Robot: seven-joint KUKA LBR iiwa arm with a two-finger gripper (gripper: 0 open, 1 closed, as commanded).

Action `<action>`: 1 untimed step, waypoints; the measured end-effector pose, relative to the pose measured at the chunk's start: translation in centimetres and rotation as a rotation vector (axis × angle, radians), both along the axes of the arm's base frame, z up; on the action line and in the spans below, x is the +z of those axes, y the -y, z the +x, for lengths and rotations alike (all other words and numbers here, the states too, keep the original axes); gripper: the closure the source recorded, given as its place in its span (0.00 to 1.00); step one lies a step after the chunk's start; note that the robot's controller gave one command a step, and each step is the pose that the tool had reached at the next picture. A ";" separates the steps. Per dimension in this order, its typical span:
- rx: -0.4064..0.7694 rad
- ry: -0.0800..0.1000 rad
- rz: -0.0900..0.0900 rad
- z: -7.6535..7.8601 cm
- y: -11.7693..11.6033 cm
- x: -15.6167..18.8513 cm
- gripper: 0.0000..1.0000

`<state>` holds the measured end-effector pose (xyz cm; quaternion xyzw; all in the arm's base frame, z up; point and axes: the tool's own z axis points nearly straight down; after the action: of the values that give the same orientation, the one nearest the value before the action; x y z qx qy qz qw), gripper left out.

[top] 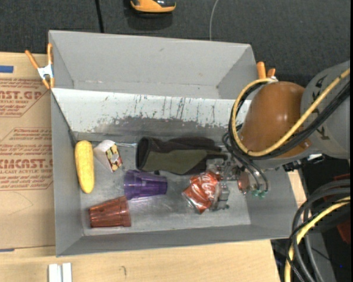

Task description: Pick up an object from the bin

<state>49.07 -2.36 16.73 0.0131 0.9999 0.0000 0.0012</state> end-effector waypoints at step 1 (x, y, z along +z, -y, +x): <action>0.018 0.007 -0.001 0.7 0.3 -4.3 1.00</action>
Offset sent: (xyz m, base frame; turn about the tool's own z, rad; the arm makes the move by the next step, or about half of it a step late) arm 0.0024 -0.0039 0.1365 -0.0336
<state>49.81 -2.68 12.41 0.0040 1.0000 -0.0003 0.0048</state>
